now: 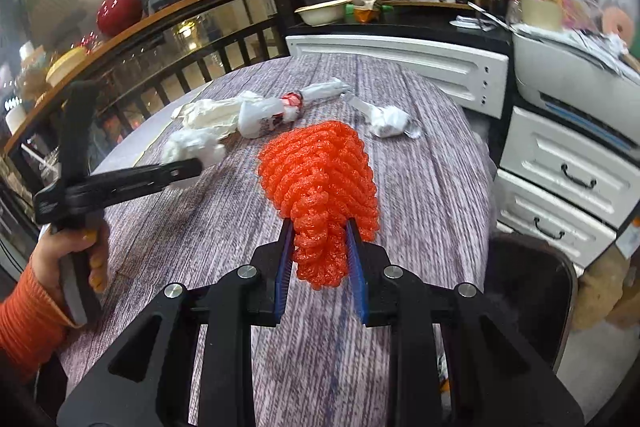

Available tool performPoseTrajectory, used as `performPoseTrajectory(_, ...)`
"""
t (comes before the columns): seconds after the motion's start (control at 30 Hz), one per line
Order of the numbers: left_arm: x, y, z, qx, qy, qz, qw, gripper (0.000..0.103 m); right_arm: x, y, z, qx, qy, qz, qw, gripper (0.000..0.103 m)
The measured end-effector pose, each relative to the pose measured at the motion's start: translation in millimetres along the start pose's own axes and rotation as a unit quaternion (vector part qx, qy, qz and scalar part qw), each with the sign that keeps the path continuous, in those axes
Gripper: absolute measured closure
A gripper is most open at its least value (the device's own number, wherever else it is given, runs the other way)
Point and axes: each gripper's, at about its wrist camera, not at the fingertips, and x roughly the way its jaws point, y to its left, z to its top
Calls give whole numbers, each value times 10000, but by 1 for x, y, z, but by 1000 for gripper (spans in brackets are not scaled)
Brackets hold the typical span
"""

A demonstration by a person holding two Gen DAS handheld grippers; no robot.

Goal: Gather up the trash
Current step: 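Carry the orange net and white tissue over the trash bin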

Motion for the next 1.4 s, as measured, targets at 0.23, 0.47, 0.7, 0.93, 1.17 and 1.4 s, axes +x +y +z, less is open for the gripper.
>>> performPoseTrajectory(0.23,-28,-27,-21,30,-215,-389,9990,74,-21,-16,-22,277,-171,43,9995,77)
performPoseTrajectory(0.47,-49,-55,-32,61,-379,-727,9966,74,-54,-31,-42,367,-526,-227,9977,77)
performPoseTrajectory(0.7,-52,-95,-39,284,-402,-1085,9929,74,-86,-64,-55,662,-839,-686,9919,77)
performPoseTrajectory(0.93,-49,-132,-41,559,-352,-1424,9876,74,-93,-109,-71,1001,-777,-1411,9819,77)
performPoseTrajectory(1.17,-46,-164,-41,792,-319,-1651,9826,74,-57,-150,-94,1413,-209,-1629,9762,77)
performPoseTrajectory(1.4,-35,-188,-48,922,-145,-1768,9798,74,-4,-177,-120,1784,420,-1729,9677,77)
